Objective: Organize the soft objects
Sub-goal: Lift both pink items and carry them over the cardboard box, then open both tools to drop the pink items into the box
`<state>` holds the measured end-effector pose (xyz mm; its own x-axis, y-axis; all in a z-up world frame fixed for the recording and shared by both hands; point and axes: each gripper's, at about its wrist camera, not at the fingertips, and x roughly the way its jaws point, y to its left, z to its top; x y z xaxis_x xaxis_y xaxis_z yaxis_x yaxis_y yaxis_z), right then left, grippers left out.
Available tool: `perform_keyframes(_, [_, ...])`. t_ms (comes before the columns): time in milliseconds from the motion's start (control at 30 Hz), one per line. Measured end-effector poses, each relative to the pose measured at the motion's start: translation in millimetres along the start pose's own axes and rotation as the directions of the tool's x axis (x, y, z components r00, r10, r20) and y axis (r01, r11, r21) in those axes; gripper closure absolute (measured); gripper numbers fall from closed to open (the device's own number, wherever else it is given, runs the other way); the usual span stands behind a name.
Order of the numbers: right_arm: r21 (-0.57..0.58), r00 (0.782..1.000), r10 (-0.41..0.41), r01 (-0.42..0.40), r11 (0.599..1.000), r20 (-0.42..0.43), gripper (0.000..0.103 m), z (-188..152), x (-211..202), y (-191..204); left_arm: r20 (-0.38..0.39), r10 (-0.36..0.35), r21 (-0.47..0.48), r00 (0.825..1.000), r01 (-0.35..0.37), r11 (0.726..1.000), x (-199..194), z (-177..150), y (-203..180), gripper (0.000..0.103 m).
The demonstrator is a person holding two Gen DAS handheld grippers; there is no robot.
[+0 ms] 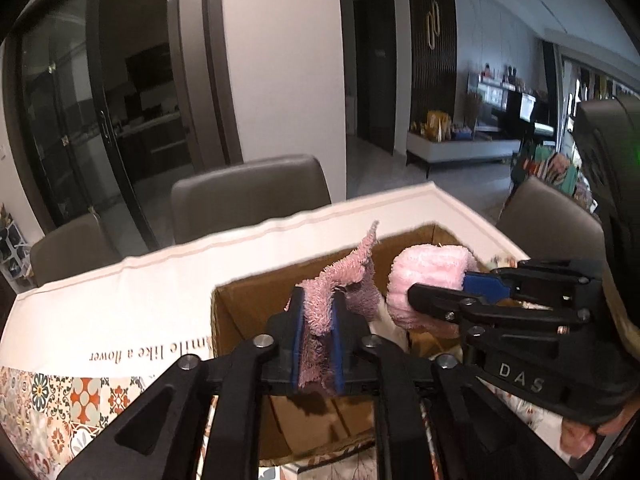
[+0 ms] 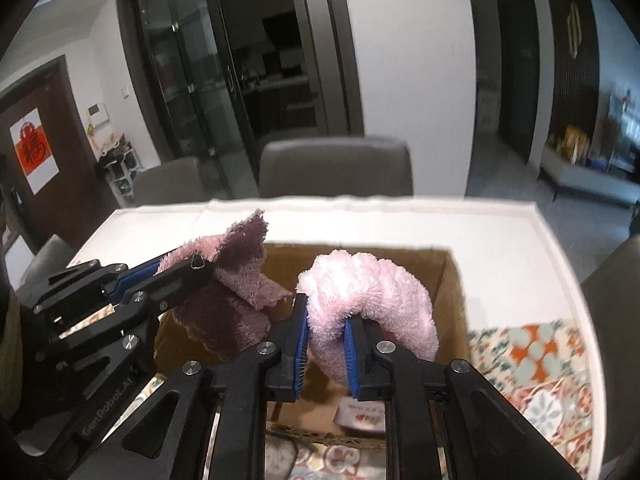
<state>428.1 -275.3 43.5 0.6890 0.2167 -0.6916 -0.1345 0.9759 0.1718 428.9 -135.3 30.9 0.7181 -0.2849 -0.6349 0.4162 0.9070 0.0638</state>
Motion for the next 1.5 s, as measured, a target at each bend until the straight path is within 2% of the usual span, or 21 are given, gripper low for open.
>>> perform_keyframes(33, [0.016, 0.999, 0.021, -0.020, 1.000, -0.030, 0.074, -0.7, 5.4, -4.1, -0.011, 0.004, 0.003, 1.000, -0.004, 1.000, 1.0, -0.9, 0.2, 0.076])
perform_keyframes(100, [0.063, 0.994, 0.057, -0.051, 0.997, -0.091, 0.065, -2.8, 14.3, -11.3, -0.023, 0.021, 0.005, 1.000, -0.021, 1.000, 2.1, -1.4, -0.3, 0.070])
perform_keyframes(200, [0.077, 0.990, 0.055, -0.045, 0.996, -0.133, 0.063, -4.6, 18.1, -12.9, -0.027, 0.040, 0.003, 0.999, -0.040, 0.999, -5.9, -1.2, 1.3, 0.063])
perform_keyframes(333, [0.058, 0.986, 0.039, -0.030, 0.998, -0.165, 0.054, -3.9, 13.9, -2.8, -0.031, 0.062, -0.020, 0.998, -0.063, 0.998, -17.6, -2.4, 9.7, 0.060])
perform_keyframes(400, [0.038, 0.979, 0.016, -0.008, 0.999, -0.204, 0.048, -0.3, 13.6, 3.1, -0.035, 0.064, -0.043, 0.997, -0.066, 0.997, -25.6, -4.8, 17.2, 0.053])
perform_keyframes(500, [0.000, 0.972, -0.004, 0.004, 1.000, -0.235, 0.048, 6.5, 13.2, 14.7, -0.046, 0.099, -0.061, 0.994, -0.102, 0.993, -33.7, -8.3, 25.1, 0.053])
perform_keyframes(633, [-0.071, 0.946, -0.074, 0.054, 0.996, -0.314, 0.048, 9.1, 15.0, 30.9, -0.083, 0.121, -0.098, 0.989, -0.129, 0.987, -38.0, -12.3, 36.5, 0.053])
perform_keyframes(733, [-0.107, 0.933, -0.129, 0.098, 0.989, -0.335, 0.048, 9.7, 13.2, 39.4, -0.096, 0.127, -0.112, 0.987, -0.138, 0.984, -41.6, -15.6, 41.6, 0.053])
perform_keyframes(800, [-0.113, 0.930, -0.143, 0.111, 0.987, -0.337, 0.048, 10.5, 9.3, 43.3, -0.105, 0.129, -0.117, 0.986, -0.141, 0.983, -44.3, -18.2, 43.8, 0.052])
perform_keyframes(900, [-0.128, 0.915, -0.161, 0.121, 0.984, -0.371, 0.048, 9.8, 8.7, 47.9, -0.113, 0.133, -0.123, 0.985, -0.147, 0.982, -47.9, -20.0, 45.0, 0.051])
perform_keyframes(1167, [-0.159, 0.912, -0.218, 0.171, 0.972, -0.348, 0.048, 8.9, -3.2, 54.3, -0.108, 0.146, -0.113, 0.983, -0.159, 0.981, -64.6, -26.6, 40.8, 0.051])
perform_keyframes(1300, [-0.158, 0.928, -0.234, 0.195, 0.968, -0.290, 0.048, 1.7, -24.2, 55.1, -0.098, 0.115, -0.122, 0.989, -0.126, 0.984, -73.6, -31.4, 32.6, 0.051])
perform_keyframes(1500, [-0.126, 0.950, -0.258, 0.239, 0.963, -0.173, 0.048, -11.2, -60.3, 49.8, -0.060, 0.103, -0.109, 0.993, -0.109, 0.988, -91.8, -38.5, 14.1, 0.051])
